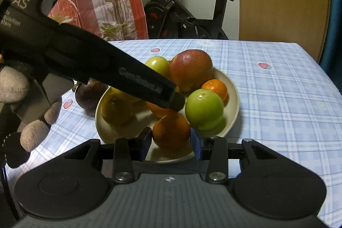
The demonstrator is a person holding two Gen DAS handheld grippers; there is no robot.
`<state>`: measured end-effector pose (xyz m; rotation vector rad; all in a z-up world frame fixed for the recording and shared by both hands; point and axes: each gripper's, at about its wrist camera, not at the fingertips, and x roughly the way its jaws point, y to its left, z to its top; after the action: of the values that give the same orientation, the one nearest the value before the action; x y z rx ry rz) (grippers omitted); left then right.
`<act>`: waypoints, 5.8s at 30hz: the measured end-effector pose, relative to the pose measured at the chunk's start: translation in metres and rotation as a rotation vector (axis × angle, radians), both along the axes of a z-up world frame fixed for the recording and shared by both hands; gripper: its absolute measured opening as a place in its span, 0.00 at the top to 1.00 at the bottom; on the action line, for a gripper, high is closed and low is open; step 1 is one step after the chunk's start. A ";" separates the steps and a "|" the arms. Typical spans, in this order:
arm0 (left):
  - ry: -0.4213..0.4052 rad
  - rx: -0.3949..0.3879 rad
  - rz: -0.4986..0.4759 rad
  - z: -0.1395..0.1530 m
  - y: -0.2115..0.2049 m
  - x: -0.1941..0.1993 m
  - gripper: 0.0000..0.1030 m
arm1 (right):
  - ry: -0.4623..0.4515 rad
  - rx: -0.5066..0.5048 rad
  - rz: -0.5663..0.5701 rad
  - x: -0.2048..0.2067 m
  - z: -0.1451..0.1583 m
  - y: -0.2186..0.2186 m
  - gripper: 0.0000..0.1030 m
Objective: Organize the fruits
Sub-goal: 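Carry the tangerine onto the plate and open the left gripper, then move the left gripper from the plate toward the dark mangosteen, then close the left gripper around the dark mangosteen, then carry the mangosteen onto the beige plate and open the left gripper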
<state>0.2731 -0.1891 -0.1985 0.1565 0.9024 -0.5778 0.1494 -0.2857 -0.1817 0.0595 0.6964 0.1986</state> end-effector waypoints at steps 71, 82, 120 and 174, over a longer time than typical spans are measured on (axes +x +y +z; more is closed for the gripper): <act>0.057 -0.280 0.227 0.014 0.201 -0.006 0.36 | -0.034 -0.289 0.394 0.069 -0.001 0.158 0.38; 0.061 -0.247 0.155 0.005 0.186 -0.018 0.35 | -0.049 -0.245 0.390 0.061 -0.002 0.159 0.39; -0.131 -0.205 0.047 0.037 0.147 -0.058 0.55 | -0.197 -0.105 0.183 0.000 0.016 0.128 0.39; -0.036 -0.166 -0.065 0.015 0.064 -0.041 0.52 | -0.109 -0.052 0.024 -0.020 0.010 0.057 0.39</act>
<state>0.2323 -0.1252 -0.1839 0.0461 0.8132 -0.7060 0.1291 -0.2291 -0.1715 -0.0096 0.5933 0.2055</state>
